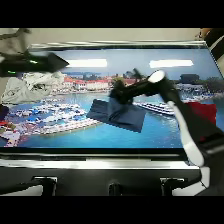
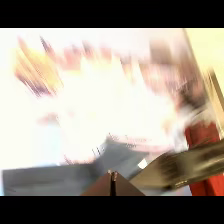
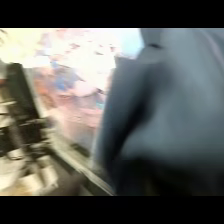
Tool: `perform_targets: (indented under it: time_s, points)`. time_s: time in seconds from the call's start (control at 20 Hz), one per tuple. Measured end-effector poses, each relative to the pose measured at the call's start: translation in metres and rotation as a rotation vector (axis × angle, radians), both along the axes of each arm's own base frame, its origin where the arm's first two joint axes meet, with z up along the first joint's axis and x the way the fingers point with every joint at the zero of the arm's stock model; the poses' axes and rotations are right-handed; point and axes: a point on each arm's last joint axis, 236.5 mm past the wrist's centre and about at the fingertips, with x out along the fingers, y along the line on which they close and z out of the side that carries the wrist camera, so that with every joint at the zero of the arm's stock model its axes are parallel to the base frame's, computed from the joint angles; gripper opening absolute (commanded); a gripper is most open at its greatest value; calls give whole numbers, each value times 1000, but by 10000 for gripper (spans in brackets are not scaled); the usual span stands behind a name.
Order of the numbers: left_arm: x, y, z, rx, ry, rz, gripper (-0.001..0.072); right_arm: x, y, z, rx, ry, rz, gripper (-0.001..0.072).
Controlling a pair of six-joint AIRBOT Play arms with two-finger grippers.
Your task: Fold the shirts.
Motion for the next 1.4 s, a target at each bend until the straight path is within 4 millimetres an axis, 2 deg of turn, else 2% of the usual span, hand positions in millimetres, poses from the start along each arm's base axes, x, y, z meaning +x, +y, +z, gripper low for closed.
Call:
perform_targets:
  time_s: [0.1,0.2,0.25,0.35,0.45,0.5,0.55,0.6,0.65,0.75,0.8,0.85,0.9,0.95,1.05,1.15,1.25,1.3,1.4]
  points:
    - [-16,23,32,18,-71,48,31,7,15,-14,57,31,-19,544]
    - [-29,36,49,40,-107,71,32,20,1,-17,63,28,-56,544]
    - [-34,41,51,55,-112,79,31,24,-16,-17,36,19,-63,546]
    - [-40,45,53,73,-115,82,32,25,-71,-24,-100,15,-69,555]
    - [-43,48,49,89,-109,81,32,5,-141,-49,-313,77,-47,571]
    - [-44,49,48,92,-108,83,32,-10,-171,-62,-399,128,-41,592]
    - [-44,50,47,95,-105,84,32,-24,-192,-75,-455,181,-41,600]
    - [-45,50,45,99,-101,81,32,-37,-206,-89,-489,227,-46,600]
    - [-46,50,45,100,-100,80,32,-46,-210,-100,-492,260,-54,600]
    - [-46,50,44,101,-98,79,32,-59,-203,-122,-467,306,-66,597]
    - [-47,50,44,102,-97,79,32,-60,-196,-131,-449,313,-75,553]
    - [-47,50,44,103,-97,77,32,-62,-188,-138,-432,318,-76,321]
    - [-47,50,44,103,-97,76,32,-61,-179,-142,-409,317,-79,54]
    - [-48,50,43,104,-95,75,32,-59,-171,-143,-385,300,-77,48]
    - [-48,50,43,103,-96,74,32,-46,-160,-130,-327,225,-76,47]
    - [-48,50,43,104,-96,74,32,-19,-167,-95,-279,98,-112,44]
    - [-48,50,43,106,-98,72,33,11,-202,-51,-284,-23,-198,44]
    - [-48,50,43,109,-101,70,32,24,-230,-26,-303,-78,-259,44]
    - [-48,49,43,114,-106,66,33,34,-291,16,-353,-141,-377,44]
